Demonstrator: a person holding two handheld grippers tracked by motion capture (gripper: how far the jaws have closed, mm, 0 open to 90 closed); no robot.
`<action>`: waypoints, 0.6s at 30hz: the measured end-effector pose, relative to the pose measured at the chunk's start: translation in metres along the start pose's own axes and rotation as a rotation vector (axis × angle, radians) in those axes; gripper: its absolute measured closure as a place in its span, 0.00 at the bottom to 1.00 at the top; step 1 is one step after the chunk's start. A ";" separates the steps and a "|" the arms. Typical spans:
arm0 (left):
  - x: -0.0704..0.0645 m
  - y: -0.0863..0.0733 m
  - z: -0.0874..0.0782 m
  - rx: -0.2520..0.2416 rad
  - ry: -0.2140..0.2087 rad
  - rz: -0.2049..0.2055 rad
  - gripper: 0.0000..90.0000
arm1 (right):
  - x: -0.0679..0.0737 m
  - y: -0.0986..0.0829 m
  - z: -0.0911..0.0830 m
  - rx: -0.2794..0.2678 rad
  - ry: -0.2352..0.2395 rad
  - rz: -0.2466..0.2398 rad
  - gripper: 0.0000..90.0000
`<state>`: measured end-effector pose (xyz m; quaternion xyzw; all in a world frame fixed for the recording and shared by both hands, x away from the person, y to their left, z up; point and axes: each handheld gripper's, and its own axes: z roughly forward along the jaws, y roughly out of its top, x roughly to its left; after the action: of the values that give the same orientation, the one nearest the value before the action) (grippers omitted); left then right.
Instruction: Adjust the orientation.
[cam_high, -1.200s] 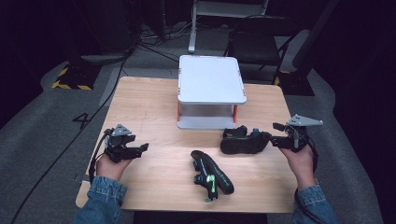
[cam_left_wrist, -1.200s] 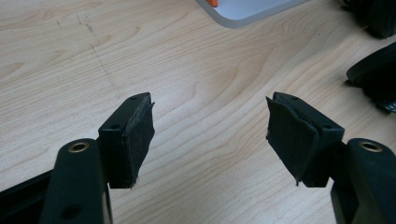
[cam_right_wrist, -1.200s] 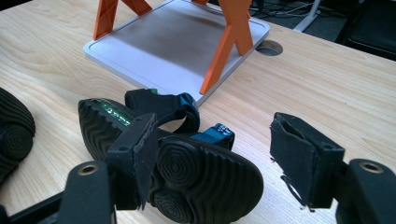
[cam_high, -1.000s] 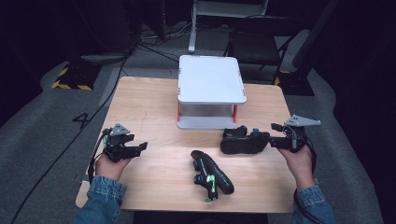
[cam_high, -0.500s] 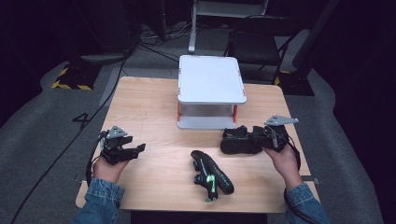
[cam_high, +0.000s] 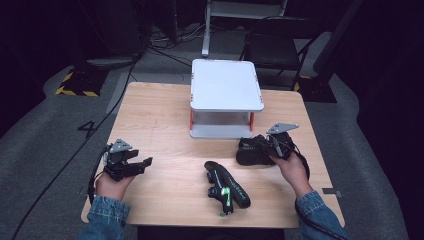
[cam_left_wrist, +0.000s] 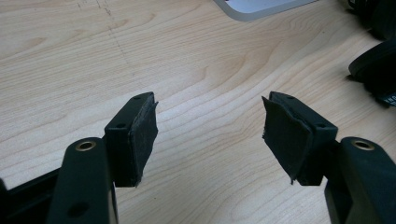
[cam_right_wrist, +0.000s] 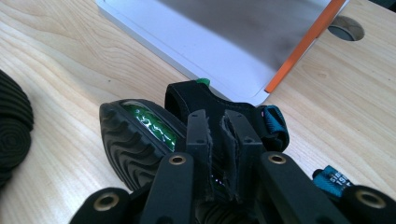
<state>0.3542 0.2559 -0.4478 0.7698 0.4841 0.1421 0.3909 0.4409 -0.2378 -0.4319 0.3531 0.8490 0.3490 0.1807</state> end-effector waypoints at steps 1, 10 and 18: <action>0.000 0.001 0.000 0.002 -0.001 0.003 0.39 | 0.001 0.000 -0.001 0.000 0.003 0.002 0.90; 0.002 0.015 0.014 -0.020 -0.017 0.012 0.39 | 0.012 -0.012 -0.023 0.004 0.005 -0.030 0.88; -0.003 0.031 0.033 -0.029 -0.053 0.037 0.40 | 0.027 -0.026 -0.042 0.009 0.013 -0.055 0.88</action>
<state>0.3926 0.2313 -0.4457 0.7764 0.4573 0.1359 0.4119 0.3867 -0.2509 -0.4229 0.3280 0.8612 0.3424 0.1832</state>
